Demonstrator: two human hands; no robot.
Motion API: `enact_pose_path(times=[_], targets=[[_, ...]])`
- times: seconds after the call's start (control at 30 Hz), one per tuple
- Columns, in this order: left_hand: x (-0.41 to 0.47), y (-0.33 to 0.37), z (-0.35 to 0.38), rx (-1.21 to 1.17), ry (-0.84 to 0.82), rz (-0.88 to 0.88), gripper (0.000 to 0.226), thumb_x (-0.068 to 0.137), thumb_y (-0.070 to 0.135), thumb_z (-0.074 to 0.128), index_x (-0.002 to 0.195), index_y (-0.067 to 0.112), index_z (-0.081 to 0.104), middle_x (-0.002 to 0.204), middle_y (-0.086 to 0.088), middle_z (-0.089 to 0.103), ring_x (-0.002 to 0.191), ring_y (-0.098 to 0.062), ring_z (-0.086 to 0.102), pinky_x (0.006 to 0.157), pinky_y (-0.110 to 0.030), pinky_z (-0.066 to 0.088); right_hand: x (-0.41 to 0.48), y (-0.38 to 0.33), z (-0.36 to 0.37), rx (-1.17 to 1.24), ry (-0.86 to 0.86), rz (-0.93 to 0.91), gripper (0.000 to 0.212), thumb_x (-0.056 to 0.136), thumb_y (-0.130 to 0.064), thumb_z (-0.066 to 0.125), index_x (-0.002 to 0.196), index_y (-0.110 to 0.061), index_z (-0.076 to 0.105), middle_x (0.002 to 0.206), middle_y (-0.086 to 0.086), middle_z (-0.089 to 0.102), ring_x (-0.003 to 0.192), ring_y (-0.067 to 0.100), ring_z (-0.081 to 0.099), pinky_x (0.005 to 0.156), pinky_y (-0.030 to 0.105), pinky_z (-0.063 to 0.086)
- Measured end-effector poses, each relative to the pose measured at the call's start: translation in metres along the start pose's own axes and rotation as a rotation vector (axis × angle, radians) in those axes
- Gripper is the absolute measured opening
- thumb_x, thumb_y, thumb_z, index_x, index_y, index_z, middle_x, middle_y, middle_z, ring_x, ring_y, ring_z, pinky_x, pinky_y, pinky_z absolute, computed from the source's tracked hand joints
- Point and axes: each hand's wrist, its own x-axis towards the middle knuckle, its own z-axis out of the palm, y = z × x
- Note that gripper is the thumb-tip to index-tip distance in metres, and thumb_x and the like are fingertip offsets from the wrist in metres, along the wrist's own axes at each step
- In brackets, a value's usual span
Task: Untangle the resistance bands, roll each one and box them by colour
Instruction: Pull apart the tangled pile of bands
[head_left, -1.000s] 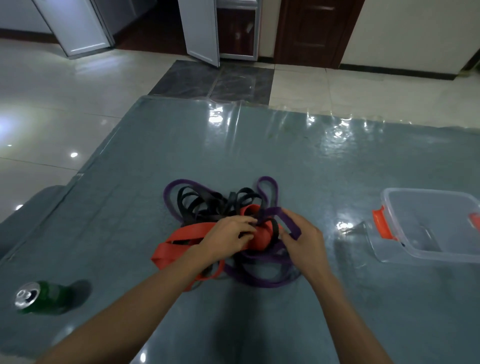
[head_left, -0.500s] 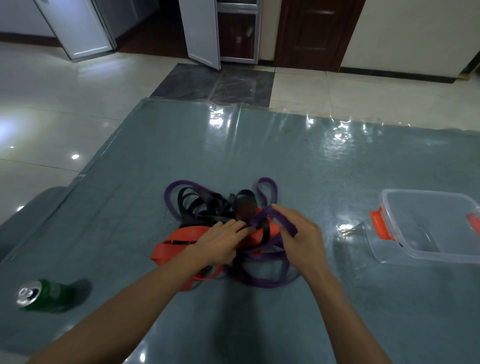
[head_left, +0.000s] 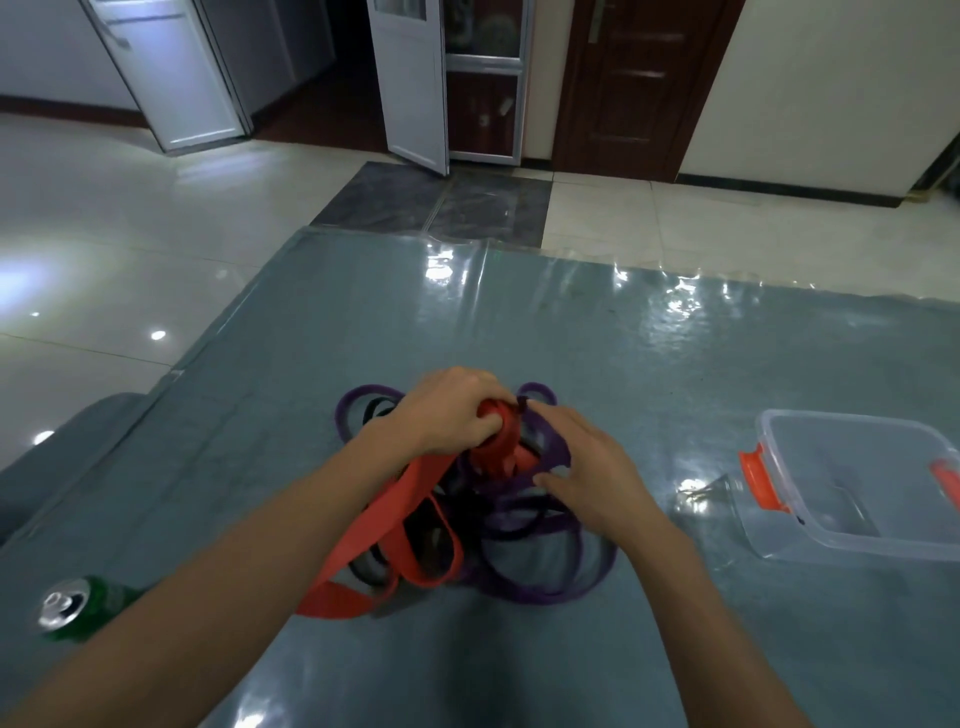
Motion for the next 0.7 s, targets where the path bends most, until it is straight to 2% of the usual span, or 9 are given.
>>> enact_pose_path(times=[0.07, 0.13, 0.23, 0.3, 0.37, 0.47, 0.6, 0.7], targets=[[0.004, 0.003, -0.008, -0.03, 0.05, 0.002, 0.046, 0.076, 0.035, 0.051, 0.115, 0.03, 0.074, 0.118, 0.009, 0.072, 0.11, -0.02, 0.066, 0.09, -0.039, 0.054, 0.002, -0.002, -0.001, 0.008, 0.047, -0.008, 0.081, 0.078, -0.011, 0.079, 0.149, -0.028, 0.045, 0.144, -0.007, 0.053, 0.127, 0.014, 0.054, 0.098, 0.007, 0.03], [0.012, 0.005, -0.02, -0.064, 0.125, 0.001, 0.042, 0.076, 0.033, 0.051, 0.11, 0.027, 0.076, 0.113, 0.008, 0.074, 0.106, -0.019, 0.068, 0.09, -0.04, 0.054, 0.004, -0.007, -0.005, 0.113, 0.186, 0.006, 0.069, 0.079, -0.01, 0.08, 0.142, -0.02, 0.054, 0.137, -0.004, 0.06, 0.121, 0.012, 0.059, 0.098, 0.007, 0.034], [0.024, 0.012, -0.047, -0.142, 0.283, 0.012, 0.037, 0.076, 0.03, 0.054, 0.103, 0.024, 0.079, 0.105, 0.008, 0.077, 0.097, -0.016, 0.071, 0.089, -0.039, 0.056, 0.008, -0.017, -0.015, 0.23, 0.417, -0.01, 0.056, 0.08, -0.009, 0.082, 0.133, -0.017, 0.063, 0.122, -0.006, 0.068, 0.105, -0.003, 0.06, 0.094, 0.001, 0.037], [0.031, 0.016, -0.064, -0.257, 0.412, -0.028, 0.033, 0.077, 0.029, 0.054, 0.098, 0.027, 0.08, 0.099, 0.012, 0.077, 0.093, -0.009, 0.071, 0.089, -0.038, 0.057, 0.011, -0.022, -0.021, 0.264, 0.489, -0.029, 0.053, 0.084, -0.011, 0.08, 0.133, -0.02, 0.063, 0.116, -0.014, 0.067, 0.102, -0.012, 0.059, 0.09, 0.0, 0.038], [0.033, 0.017, -0.076, -0.371, 0.524, -0.097, 0.029, 0.079, 0.026, 0.057, 0.096, 0.028, 0.08, 0.094, 0.014, 0.077, 0.089, -0.003, 0.071, 0.087, -0.037, 0.059, 0.014, -0.024, -0.028, 0.285, 0.498, -0.009, 0.051, 0.087, -0.015, 0.077, 0.134, -0.023, 0.061, 0.117, -0.017, 0.064, 0.103, -0.018, 0.057, 0.088, 0.0, 0.039], [0.03, 0.017, -0.085, -0.387, 0.568, -0.147, 0.026, 0.082, 0.016, 0.061, 0.097, 0.024, 0.081, 0.092, 0.011, 0.076, 0.084, -0.003, 0.07, 0.085, -0.033, 0.059, 0.018, -0.025, -0.031, 0.258, 0.479, -0.015, 0.046, 0.087, -0.014, 0.077, 0.132, -0.02, 0.064, 0.114, -0.017, 0.064, 0.099, -0.016, 0.058, 0.09, -0.001, 0.039], [0.035, 0.031, -0.119, -0.36, 0.674, -0.015, 0.026, 0.084, 0.017, 0.059, 0.099, 0.028, 0.077, 0.086, 0.022, 0.07, 0.078, -0.001, 0.068, 0.075, -0.011, 0.052, 0.022, -0.03, -0.025, 0.253, 0.442, -0.027, 0.042, 0.089, -0.012, 0.074, 0.13, -0.019, 0.066, 0.114, -0.013, 0.069, 0.101, -0.003, 0.062, 0.092, 0.002, 0.04], [0.042, 0.032, -0.147, -0.351, 0.778, 0.032, 0.024, 0.086, 0.015, 0.06, 0.099, 0.023, 0.078, 0.089, 0.02, 0.07, 0.083, -0.004, 0.069, 0.078, -0.015, 0.054, 0.024, -0.031, -0.024, 0.252, 0.392, -0.018, 0.037, 0.092, -0.018, 0.072, 0.128, -0.022, 0.067, 0.114, -0.012, 0.071, 0.099, -0.002, 0.064, 0.089, 0.001, 0.041]])
